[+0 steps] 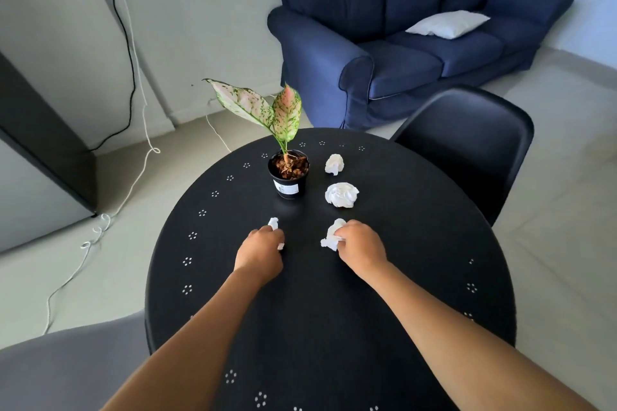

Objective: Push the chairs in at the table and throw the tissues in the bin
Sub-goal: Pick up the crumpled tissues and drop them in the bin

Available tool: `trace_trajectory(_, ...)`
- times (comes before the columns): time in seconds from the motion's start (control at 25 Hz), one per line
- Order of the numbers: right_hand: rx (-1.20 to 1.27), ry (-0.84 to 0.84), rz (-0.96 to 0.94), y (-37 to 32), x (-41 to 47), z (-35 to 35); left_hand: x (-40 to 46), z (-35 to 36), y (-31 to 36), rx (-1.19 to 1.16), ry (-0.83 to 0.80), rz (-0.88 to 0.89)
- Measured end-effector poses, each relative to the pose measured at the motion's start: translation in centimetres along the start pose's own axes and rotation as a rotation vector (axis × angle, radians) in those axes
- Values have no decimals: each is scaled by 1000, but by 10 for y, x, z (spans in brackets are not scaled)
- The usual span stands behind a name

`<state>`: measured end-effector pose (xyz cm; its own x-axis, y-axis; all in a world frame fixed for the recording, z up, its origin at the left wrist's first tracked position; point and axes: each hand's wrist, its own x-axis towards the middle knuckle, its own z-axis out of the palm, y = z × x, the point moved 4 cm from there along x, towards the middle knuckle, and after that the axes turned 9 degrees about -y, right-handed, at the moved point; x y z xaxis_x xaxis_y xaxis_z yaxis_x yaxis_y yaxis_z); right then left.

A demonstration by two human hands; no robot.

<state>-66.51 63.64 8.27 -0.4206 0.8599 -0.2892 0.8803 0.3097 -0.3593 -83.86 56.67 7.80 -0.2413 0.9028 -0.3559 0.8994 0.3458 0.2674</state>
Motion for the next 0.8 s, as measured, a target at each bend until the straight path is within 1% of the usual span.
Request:
trace_trajectory(0.12,55,76,31,27,-41,-12,-21,11,46,-40,52,122)
trace_trajectory(0.24,117,143,83,71,-97,-24,-51,31,105,-61,64,254)
trace_trajectory(0.36,209,217,195,137,-174,-32,-97,64,179,-101,57,363)
trace_trajectory(0.52,207,269,355,227,-275,-21,-163,124,277,-194,-3,503)
trace_trajectory(0.64,232,236,486,278,-332,9,-199,171,319,-143,-93,590)
trace_trajectory(0.72,249,174,535,302,-357,40,-214,200,328,-84,-162,611)
trace_trajectory(0.8,255,93,578,313,-368,72,-221,222,325,-61,-226,584)
